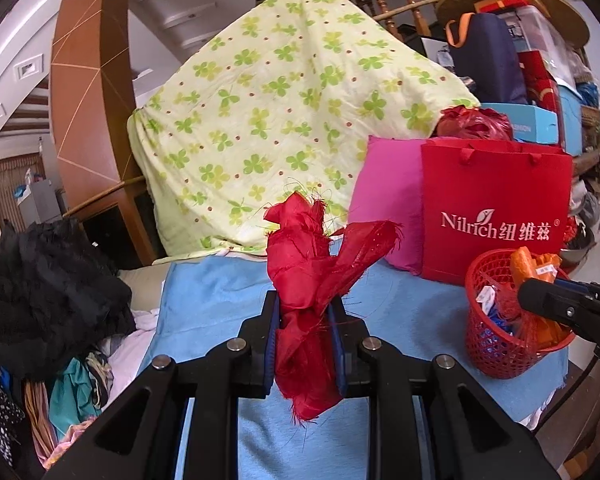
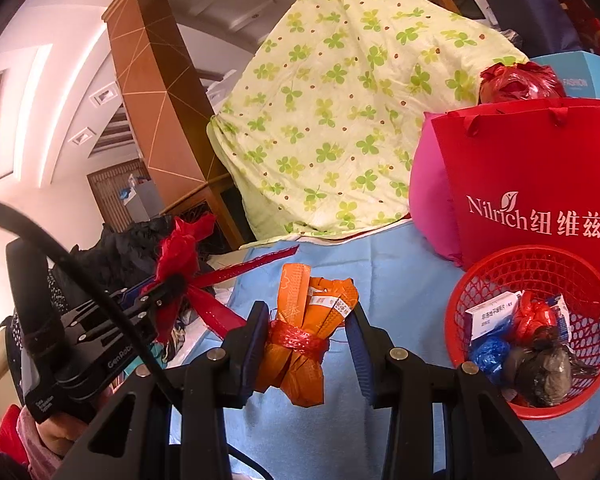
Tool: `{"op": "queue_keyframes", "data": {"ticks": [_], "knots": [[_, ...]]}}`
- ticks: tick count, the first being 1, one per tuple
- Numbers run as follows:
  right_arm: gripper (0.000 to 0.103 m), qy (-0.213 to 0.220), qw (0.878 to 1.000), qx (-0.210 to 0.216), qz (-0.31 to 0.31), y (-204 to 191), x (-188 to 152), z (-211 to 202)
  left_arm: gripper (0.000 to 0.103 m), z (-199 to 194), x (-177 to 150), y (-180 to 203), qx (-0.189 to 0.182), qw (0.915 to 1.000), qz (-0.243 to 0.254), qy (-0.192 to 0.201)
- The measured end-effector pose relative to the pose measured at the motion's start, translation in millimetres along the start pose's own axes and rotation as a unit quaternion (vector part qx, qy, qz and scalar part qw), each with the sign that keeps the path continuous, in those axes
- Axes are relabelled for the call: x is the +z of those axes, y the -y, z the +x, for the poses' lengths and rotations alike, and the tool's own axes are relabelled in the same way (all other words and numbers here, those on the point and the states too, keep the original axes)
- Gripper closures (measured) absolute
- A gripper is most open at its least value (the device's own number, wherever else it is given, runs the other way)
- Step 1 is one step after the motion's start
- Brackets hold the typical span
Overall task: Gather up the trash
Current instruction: 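Carry the red ribbon and orange bundle toward the red basket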
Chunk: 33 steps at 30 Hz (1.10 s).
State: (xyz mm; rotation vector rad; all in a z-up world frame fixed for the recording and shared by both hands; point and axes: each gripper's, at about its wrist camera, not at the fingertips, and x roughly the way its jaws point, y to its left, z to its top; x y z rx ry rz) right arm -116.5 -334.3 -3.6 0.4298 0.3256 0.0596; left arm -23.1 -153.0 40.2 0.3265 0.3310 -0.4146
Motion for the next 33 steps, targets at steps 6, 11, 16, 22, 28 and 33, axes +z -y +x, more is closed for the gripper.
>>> {"op": "queue_keyframes", "data": {"ticks": [6,11,16,22,28,33], "knots": [[0.061,0.010,1.000,-0.002,0.007,7.4,2.4,-9.0,0.079,-2.1,5.6,17.5,-0.010,0.9998,0.017,0.002],[0.061,0.017,1.000,-0.005,0.017,15.3,4.0,-14.4,0.079,-4.1,9.4,33.2,-0.020,0.9993,0.032,0.002],[0.061,0.024,0.999,-0.008,0.025,24.1,4.6,-21.1,0.079,-6.1,12.1,46.0,-0.029,0.9986,0.044,0.002],[0.060,0.033,0.999,-0.011,0.036,35.7,5.6,-29.3,0.079,-7.0,14.3,57.7,-0.036,0.9978,0.056,0.001],[0.060,0.041,0.998,-0.013,0.045,44.3,5.5,-37.5,0.079,-9.0,15.3,70.2,-0.040,0.9969,0.068,0.001],[0.060,0.047,0.997,-0.015,0.052,50.9,6.6,-43.4,0.078,-9.4,15.5,79.1,-0.045,0.9960,0.077,0.000]]}}
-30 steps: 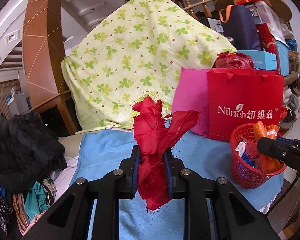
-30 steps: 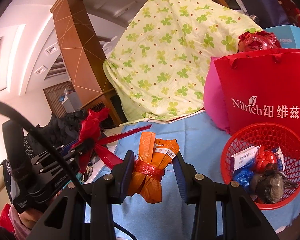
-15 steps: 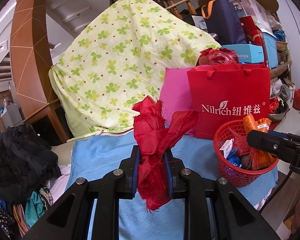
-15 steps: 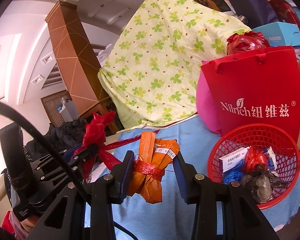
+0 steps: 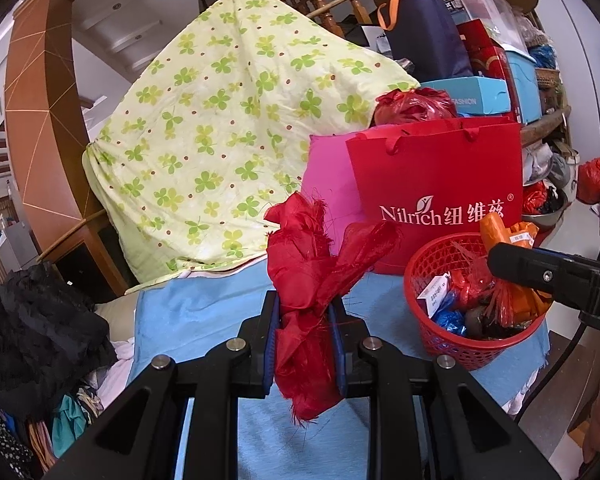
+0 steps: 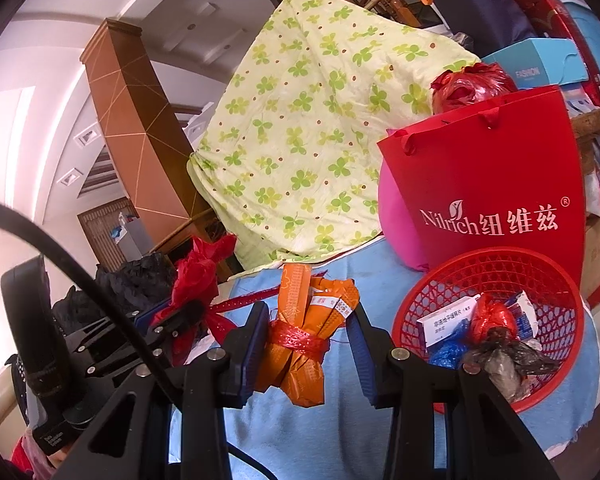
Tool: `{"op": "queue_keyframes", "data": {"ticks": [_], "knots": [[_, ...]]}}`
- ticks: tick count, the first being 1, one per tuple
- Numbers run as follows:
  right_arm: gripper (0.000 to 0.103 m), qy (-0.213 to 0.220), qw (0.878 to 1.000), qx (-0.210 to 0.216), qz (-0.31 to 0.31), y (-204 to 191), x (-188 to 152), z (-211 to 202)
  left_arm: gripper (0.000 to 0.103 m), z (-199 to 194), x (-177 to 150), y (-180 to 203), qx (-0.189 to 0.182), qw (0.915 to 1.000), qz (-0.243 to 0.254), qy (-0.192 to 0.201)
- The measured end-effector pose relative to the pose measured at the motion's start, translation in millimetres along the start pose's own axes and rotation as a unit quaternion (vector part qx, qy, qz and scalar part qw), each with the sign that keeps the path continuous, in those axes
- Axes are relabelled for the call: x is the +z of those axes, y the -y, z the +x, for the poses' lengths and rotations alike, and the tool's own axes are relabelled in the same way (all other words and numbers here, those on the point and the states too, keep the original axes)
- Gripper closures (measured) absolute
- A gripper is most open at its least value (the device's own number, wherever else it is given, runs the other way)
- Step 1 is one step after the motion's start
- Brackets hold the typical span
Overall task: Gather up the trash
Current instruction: 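Carry the red ribbon and orange bundle toward the red basket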
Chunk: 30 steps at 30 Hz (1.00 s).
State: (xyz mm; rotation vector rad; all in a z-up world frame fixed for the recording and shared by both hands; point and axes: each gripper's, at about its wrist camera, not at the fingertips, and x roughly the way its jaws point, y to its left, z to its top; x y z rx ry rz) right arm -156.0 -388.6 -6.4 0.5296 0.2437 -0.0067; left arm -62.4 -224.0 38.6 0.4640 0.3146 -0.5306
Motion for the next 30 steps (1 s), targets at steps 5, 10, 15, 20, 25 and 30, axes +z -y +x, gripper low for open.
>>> {"op": "queue_keyframes", "data": {"ticks": [5,10,15,20,25,30], "knots": [[0.060,0.006,1.000,-0.002,0.007,6.8,1.5,-5.2,0.078,0.1,1.5,7.7,-0.003,1.0000,0.008,-0.001],[0.059,0.011,1.000,-0.004,0.014,11.7,2.0,-10.3,0.078,1.1,2.8,15.4,-0.006,0.9999,0.015,-0.003],[0.059,0.015,1.000,-0.006,0.019,15.9,2.4,-14.2,0.078,0.8,3.2,22.7,-0.009,0.9997,0.021,-0.003],[0.059,0.018,0.999,-0.008,0.026,21.7,2.1,-17.9,0.078,1.7,4.0,28.5,-0.012,0.9995,0.028,-0.004],[0.059,0.021,0.999,-0.010,0.036,28.7,1.9,-20.6,0.078,2.3,4.3,35.4,-0.015,0.9992,0.036,-0.006],[0.059,0.023,0.999,-0.011,0.043,35.2,2.0,-24.0,0.078,3.4,4.3,42.4,-0.019,0.9988,0.044,-0.008]]}}
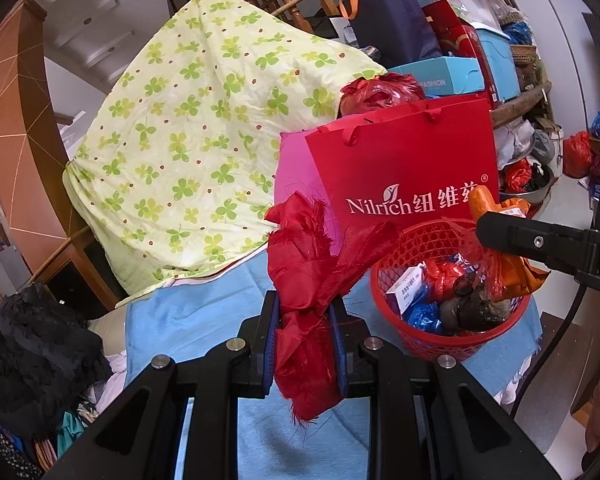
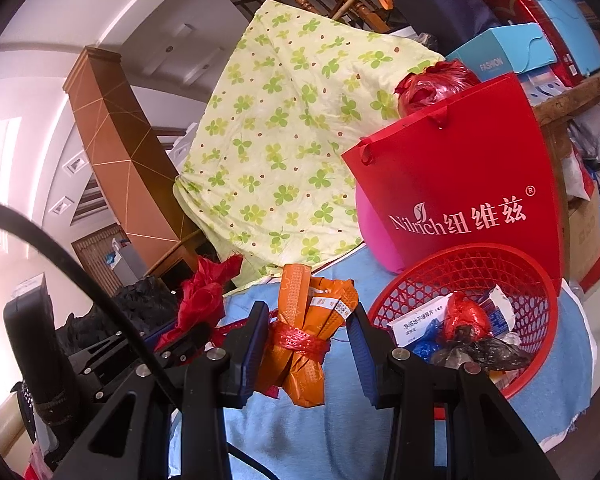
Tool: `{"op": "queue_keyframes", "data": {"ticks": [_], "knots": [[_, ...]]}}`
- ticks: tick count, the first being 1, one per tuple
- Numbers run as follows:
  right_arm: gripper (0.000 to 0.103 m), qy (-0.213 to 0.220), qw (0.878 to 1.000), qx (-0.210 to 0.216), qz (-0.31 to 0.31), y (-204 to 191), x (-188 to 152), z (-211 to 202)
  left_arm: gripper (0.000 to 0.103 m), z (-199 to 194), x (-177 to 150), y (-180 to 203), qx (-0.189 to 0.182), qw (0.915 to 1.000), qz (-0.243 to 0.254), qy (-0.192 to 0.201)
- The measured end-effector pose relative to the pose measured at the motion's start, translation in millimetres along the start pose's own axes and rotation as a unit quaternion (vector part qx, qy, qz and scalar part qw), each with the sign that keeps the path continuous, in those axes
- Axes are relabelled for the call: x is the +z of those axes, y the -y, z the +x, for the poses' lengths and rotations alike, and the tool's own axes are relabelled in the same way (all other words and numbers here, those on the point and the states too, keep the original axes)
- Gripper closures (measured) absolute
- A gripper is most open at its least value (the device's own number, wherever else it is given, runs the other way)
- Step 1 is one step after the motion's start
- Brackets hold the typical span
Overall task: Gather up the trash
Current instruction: 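Carry the red ribbon and orange bundle toward the red basket, then lower both tools into the red basket and release the ribbon and bundle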
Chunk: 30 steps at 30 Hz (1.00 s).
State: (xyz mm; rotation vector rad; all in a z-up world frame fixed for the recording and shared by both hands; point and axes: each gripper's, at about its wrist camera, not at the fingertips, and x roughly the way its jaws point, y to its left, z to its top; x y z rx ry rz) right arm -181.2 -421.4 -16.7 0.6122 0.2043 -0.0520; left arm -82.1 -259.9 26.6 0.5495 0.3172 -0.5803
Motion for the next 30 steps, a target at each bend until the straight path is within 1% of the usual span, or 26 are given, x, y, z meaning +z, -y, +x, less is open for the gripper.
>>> {"op": "queue_keyframes", "data": {"ticks": [27,29,30], "knots": [[0.059,0.003,0.998,-0.018,0.060,55.0,-1.3,-0.5,0.077,25.3,0.7,46.0,-0.027,0.9984,0.045,-0.023],[0.059,0.003,0.998,-0.021,0.063,58.4,-1.7,0.9,0.077,29.6,1.0,48.3,-0.033,0.9981,0.045,-0.026],[0.059,0.002,0.998,-0.023,0.065,60.7,-1.9,1.8,0.077,32.2,1.5,49.1,-0.044,0.9978,0.042,-0.027]]}}
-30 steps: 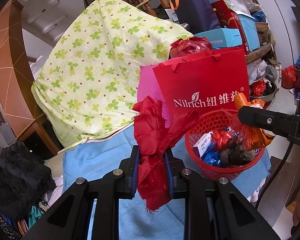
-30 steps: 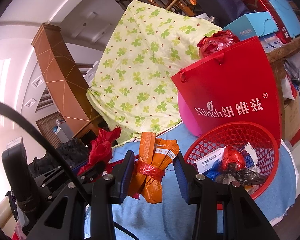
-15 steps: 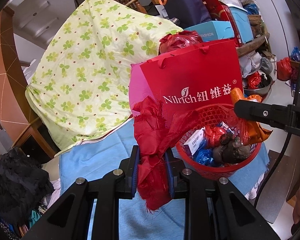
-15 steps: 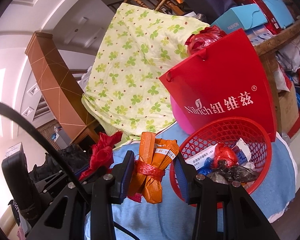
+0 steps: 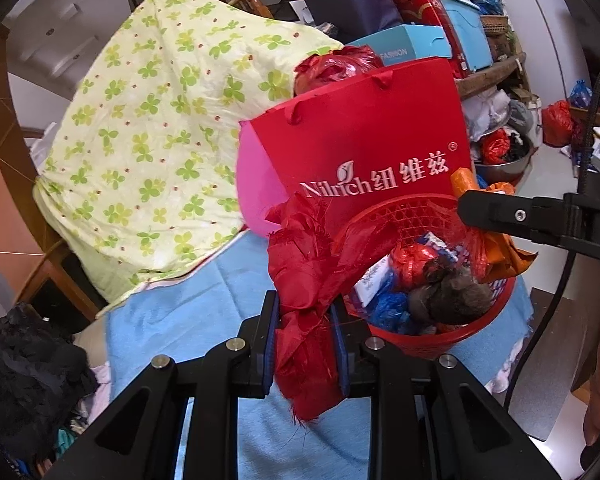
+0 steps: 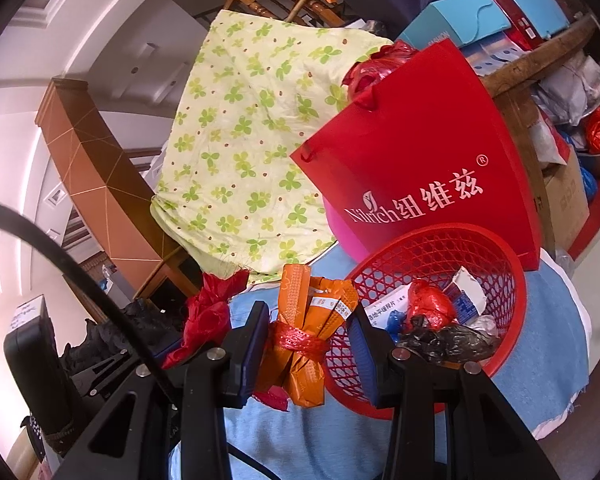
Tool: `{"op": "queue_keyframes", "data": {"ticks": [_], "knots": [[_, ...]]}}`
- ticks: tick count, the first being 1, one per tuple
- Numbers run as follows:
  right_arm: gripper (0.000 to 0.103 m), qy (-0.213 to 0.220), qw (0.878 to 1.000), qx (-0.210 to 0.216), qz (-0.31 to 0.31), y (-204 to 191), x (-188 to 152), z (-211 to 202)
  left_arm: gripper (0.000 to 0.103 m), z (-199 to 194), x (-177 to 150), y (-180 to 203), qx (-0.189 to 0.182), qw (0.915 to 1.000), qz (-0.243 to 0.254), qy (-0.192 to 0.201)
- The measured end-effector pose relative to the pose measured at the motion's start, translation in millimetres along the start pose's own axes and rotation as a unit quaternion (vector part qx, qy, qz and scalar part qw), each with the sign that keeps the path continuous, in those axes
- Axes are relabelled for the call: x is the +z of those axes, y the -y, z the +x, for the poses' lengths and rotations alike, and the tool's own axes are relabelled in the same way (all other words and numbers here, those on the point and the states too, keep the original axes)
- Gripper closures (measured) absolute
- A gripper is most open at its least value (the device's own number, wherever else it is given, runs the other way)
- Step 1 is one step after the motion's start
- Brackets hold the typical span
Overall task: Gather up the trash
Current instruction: 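Lower both tools into the red basket and release the ribbon and bundle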
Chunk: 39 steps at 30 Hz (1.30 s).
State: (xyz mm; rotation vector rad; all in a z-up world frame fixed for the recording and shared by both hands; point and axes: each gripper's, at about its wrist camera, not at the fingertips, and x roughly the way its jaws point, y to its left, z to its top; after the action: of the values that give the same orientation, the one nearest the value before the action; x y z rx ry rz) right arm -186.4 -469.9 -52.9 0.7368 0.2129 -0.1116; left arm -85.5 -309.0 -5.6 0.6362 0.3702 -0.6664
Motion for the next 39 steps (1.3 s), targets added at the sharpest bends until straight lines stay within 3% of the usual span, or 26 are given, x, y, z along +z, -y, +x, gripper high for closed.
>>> {"op": "queue_keyframes", "data": {"ticks": [4,9,12,22,27,29,30,32,33,37,39], "knots": [[0.059,0.000,1.000,-0.010,0.009,7.9,1.8,2.6,0.077,11.6,4.6,0.4,-0.036,0.9992,-0.016,-0.005],[0.059,0.005,0.999,-0.034,0.017,19.2,3.1,5.1,0.077,28.6,7.0,2.1,-0.043,0.9987,-0.023,-0.014],[0.059,0.003,0.999,-0.045,0.022,28.1,2.5,9.7,0.077,36.6,9.8,0.5,-0.067,0.9970,-0.037,-0.015],[0.059,-0.001,0.996,-0.083,0.023,49.3,3.8,25.6,0.075,40.5,30.3,4.5,-0.117,0.9876,-0.072,0.076],[0.059,0.006,0.995,-0.094,0.030,63.4,11.8,39.4,0.073,83.3,29.3,12.5,-0.148,0.9849,-0.084,0.032],[0.055,0.011,0.994,-0.102,0.037,74.1,19.3,50.2,0.063,102.7,23.3,18.5,-0.183,0.9798,-0.082,-0.005],[0.043,0.009,0.993,-0.107,0.041,77.8,21.4,55.1,0.060,109.3,19.7,21.8,-0.183,0.9799,-0.077,-0.019],[0.034,0.004,0.990,-0.120,0.068,91.2,23.6,65.9,0.057,114.0,12.6,25.8,-0.173,0.9821,-0.067,-0.031],[0.034,-0.001,0.990,-0.116,0.081,95.8,23.2,68.5,0.055,112.3,9.6,26.5,-0.172,0.9827,-0.062,-0.030],[0.035,-0.007,0.990,-0.121,0.076,96.3,12.8,63.1,0.030,90.6,7.6,20.5,-0.153,0.9870,-0.049,-0.003],[0.035,-0.009,0.990,-0.124,0.072,92.7,8.2,56.4,0.029,75.9,8.5,15.3,-0.138,0.9894,-0.045,0.011]]}}
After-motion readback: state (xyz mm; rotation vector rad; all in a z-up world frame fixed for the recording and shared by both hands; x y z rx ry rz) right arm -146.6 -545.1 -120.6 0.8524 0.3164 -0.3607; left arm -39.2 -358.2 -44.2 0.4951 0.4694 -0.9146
